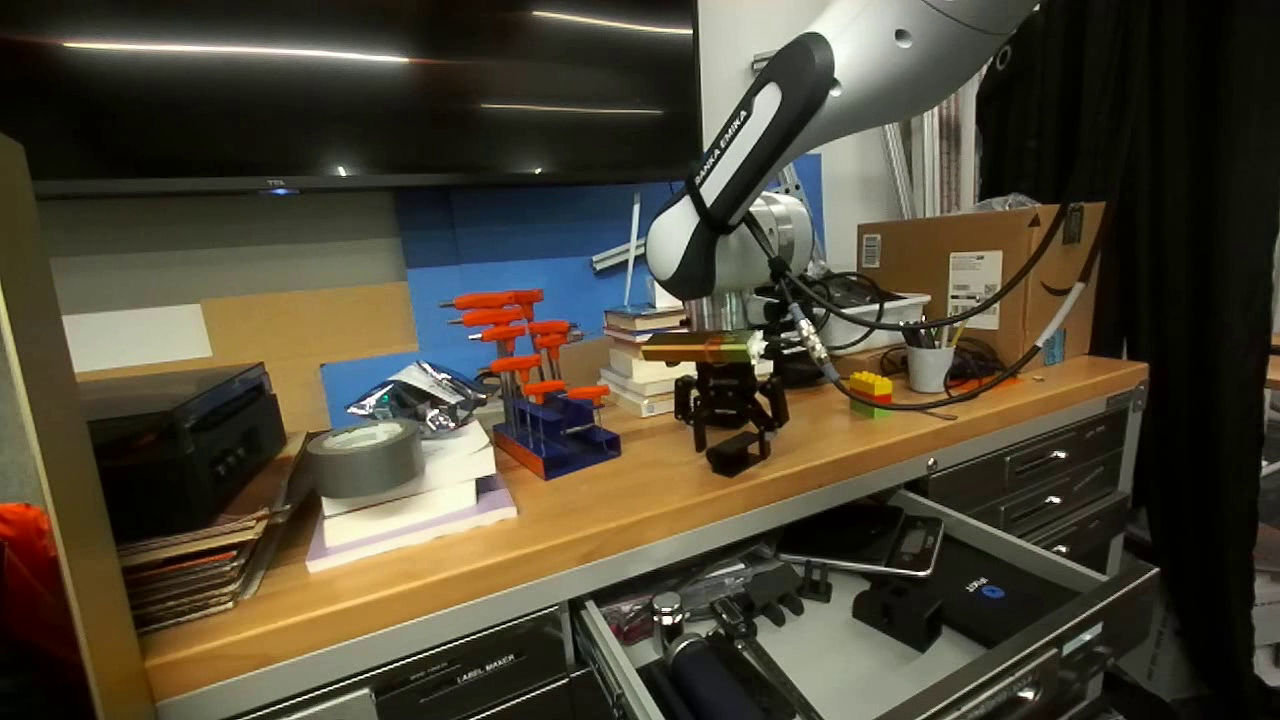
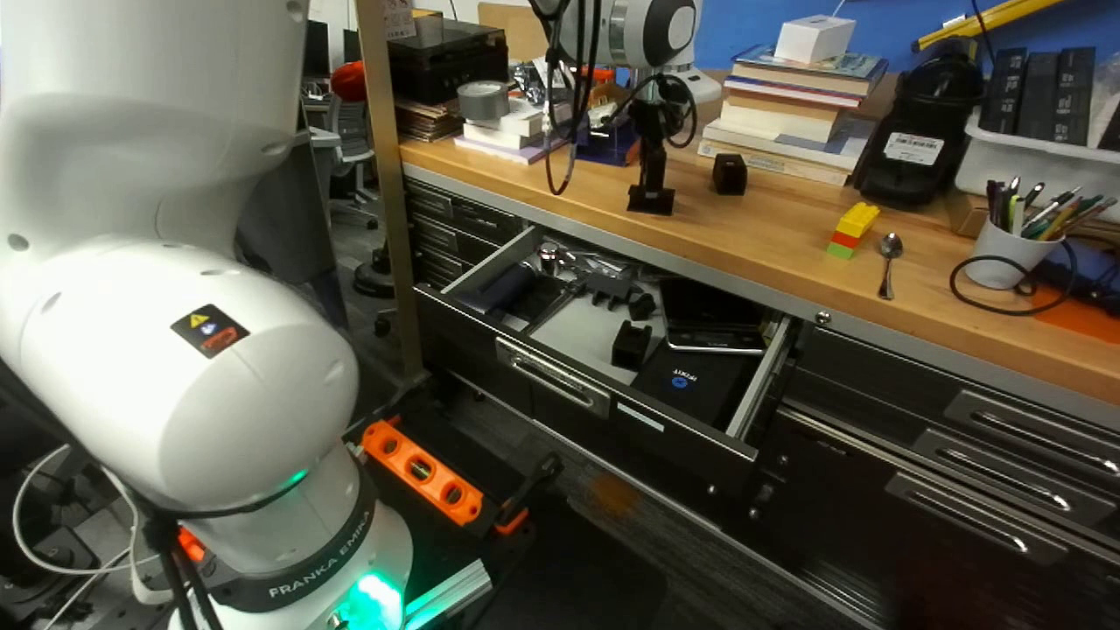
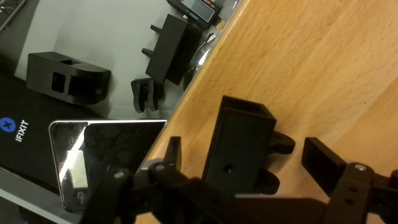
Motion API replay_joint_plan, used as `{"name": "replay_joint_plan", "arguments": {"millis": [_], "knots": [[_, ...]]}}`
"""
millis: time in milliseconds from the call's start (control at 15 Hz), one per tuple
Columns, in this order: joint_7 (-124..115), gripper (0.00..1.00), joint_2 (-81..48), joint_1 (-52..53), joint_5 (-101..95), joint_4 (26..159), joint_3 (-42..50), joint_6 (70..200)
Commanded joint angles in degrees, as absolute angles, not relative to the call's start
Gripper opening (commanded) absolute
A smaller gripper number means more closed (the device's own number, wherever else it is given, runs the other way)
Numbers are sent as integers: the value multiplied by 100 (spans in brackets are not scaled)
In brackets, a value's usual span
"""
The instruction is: Put the black objects inside the open drawer
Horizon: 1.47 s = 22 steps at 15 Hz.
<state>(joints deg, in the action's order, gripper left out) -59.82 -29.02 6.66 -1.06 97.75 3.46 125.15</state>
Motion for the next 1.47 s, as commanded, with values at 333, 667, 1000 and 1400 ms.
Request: {"name": "replay_joint_plan", "arguments": {"millis": [333,667,1000,1400], "knots": [[-6002,100,-2681,626,-30,9954,411,12470],[-6085,100,-2642,625,-102,10084,508,12530],[-6015,74,-2576,646,-244,10242,576,12624],[-5840,28,-2413,636,-368,10481,556,12711]]}}
